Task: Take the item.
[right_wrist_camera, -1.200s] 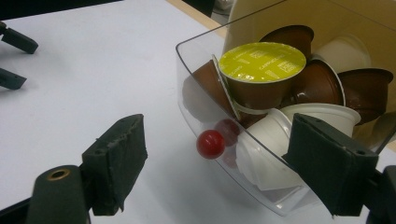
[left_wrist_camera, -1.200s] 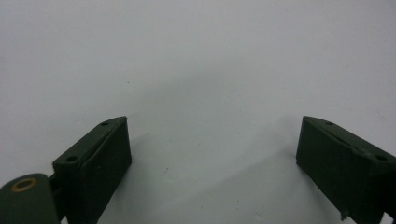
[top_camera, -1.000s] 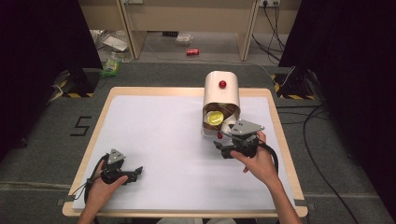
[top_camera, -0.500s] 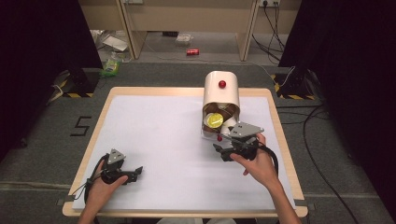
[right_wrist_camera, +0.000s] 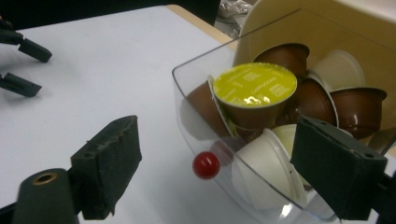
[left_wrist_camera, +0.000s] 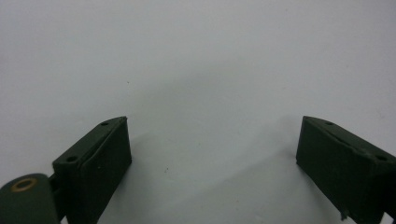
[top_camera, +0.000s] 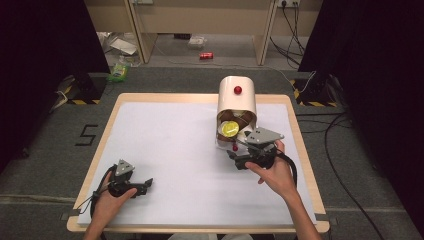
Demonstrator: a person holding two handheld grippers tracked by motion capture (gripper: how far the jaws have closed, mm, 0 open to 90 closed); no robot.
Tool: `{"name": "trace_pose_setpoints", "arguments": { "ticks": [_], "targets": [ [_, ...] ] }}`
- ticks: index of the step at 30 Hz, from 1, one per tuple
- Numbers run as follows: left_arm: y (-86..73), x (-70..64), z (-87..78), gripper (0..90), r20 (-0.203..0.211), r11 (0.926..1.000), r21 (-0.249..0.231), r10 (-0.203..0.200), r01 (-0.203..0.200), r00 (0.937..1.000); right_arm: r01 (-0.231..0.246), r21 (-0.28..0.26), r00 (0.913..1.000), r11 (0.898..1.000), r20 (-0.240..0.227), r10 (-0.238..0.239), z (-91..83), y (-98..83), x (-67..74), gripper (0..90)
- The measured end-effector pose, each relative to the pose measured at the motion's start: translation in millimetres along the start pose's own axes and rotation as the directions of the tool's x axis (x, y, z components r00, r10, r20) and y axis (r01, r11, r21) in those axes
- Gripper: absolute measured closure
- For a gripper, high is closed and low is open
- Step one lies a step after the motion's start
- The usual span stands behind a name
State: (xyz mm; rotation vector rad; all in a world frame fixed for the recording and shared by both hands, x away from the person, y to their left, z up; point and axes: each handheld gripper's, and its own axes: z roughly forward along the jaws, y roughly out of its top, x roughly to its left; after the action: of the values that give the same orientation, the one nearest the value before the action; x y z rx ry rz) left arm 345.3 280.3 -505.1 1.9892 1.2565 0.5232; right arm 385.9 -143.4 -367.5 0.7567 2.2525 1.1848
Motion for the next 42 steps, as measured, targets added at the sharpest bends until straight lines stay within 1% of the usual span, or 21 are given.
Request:
{"name": "trace_pose_setpoints", "arguments": {
  "ticks": [4, 11, 15, 20, 24, 29, 31, 34, 38, 42],
  "targets": [
    [0.0, 0.0, 0.0, 9.6, 0.0, 1.0, 0.0, 0.0, 0.0, 1.0, -0.011, -0.011, 0.9999, 1.0, 0.012, 0.011, 2.6, 7.6, -1.4, 16.0],
    [0.0, -0.1, 0.1, 9.6, -0.001, 1.0, -0.001, 0.0, 0.0, 1.0, -0.023, -0.012, 0.9992, 1.0, 0.032, 0.024, 8.2, 16.6, -5.1, 24.2],
    [0.0, -0.2, 0.1, 9.5, -0.001, 1.0, -0.001, 0.0, 0.0, 1.0, -0.02, -0.004, 0.9978, 1.0, 0.064, 0.02, 10.9, 19.7, -7.8, 26.0],
    [0.0, -0.2, 0.2, 9.5, -0.002, 1.0, -0.001, 0.001, -0.001, 1.0, -0.027, -0.011, 0.996, 1.0, 0.085, 0.028, 14.3, 23.6, -13.6, 29.1],
    [0.0, 0.0, 0.1, 9.5, -0.001, 1.0, 0.001, 0.002, -0.002, 1.0, -0.036, -0.008, 0.9954, 0.999, 0.089, 0.037, 20.6, 26.0, -16.8, 30.9],
    [0.0, 0.0, 0.0, 9.6, -0.001, 1.0, 0.002, 0.003, -0.003, 1.0, -0.039, 0.01, 0.995, 0.999, 0.092, 0.038, 30.5, 27.0, -18.2, 31.2],
    [0.0, 0.0, 0.0, 9.6, -0.001, 1.0, 0.002, 0.003, -0.003, 1.0, -0.036, 0.019, 0.9944, 0.999, 0.1, 0.034, 33.8, 26.6, -18.7, 31.6],
    [0.0, 0.0, 0.0, 9.6, -0.001, 1.0, 0.002, 0.003, -0.003, 1.0, -0.04, 0.027, 0.9935, 0.999, 0.108, 0.036, 35.3, 25.9, -19.9, 31.9],
    [0.0, 0.0, 0.0, 9.5, -0.001, 1.0, 0.002, 0.003, -0.003, 1.0, -0.047, 0.026, 0.9935, 0.999, 0.105, 0.044, 34.5, 25.6, -21.9, 32.7],
    [0.0, 0.0, 0.0, 9.5, -0.002, 1.0, 0.002, 0.004, -0.004, 1.0, -0.053, 0.036, 0.994, 0.998, 0.098, 0.049, 37.2, 24.1, -23.4, 33.1]
  ]
}}
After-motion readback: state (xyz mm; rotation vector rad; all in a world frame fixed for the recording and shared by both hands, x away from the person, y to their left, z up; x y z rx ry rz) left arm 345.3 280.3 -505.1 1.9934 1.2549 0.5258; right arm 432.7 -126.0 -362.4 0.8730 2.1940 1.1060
